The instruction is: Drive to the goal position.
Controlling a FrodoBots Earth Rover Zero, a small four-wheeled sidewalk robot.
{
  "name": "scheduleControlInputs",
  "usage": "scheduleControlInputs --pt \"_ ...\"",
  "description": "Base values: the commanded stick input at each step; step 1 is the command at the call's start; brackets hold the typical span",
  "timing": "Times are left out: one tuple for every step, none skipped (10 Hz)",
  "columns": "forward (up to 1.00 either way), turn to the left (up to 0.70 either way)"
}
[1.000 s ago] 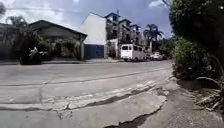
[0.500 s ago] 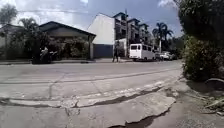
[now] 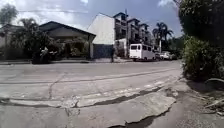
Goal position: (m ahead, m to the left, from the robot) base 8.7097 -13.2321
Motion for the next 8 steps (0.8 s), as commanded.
scheduleControlInputs --pt "0.00 0.38" --pt "0.00 0.66" --pt "0.00 0.67" --pt "0.00 0.69" --pt "0.00 0.69" --pt "0.00 0.69" --pt "0.00 0.69" --pt "0.00 0.69"
